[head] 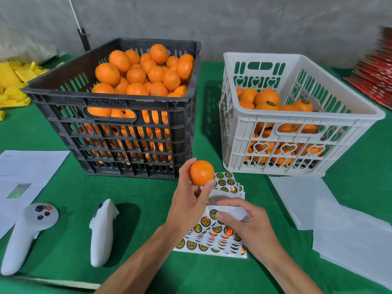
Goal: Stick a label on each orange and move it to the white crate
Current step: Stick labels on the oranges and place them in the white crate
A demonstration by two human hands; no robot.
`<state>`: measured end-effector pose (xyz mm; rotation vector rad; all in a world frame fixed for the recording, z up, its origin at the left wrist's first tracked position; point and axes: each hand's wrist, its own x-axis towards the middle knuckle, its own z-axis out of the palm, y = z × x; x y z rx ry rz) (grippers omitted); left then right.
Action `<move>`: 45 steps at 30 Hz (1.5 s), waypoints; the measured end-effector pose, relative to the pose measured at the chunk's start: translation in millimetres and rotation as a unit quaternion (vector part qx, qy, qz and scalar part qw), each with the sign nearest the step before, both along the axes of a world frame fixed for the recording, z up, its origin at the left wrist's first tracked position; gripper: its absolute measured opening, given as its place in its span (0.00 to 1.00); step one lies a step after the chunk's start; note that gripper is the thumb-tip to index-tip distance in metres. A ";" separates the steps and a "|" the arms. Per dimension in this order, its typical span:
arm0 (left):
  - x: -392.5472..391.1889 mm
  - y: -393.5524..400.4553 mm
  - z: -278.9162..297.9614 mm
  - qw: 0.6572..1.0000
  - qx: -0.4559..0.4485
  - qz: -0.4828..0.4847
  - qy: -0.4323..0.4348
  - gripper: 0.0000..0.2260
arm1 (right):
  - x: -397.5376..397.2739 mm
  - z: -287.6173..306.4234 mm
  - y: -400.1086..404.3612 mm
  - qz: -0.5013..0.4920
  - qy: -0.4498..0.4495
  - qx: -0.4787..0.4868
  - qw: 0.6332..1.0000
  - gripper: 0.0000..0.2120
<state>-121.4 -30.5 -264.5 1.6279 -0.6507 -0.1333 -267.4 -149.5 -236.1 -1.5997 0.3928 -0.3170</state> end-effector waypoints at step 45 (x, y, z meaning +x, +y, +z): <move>-0.7 0.3 15.4 0.998 0.048 0.021 -0.033 0.30 | 20.6 57.3 -14.2 0.215 0.067 -0.382 0.896 0.09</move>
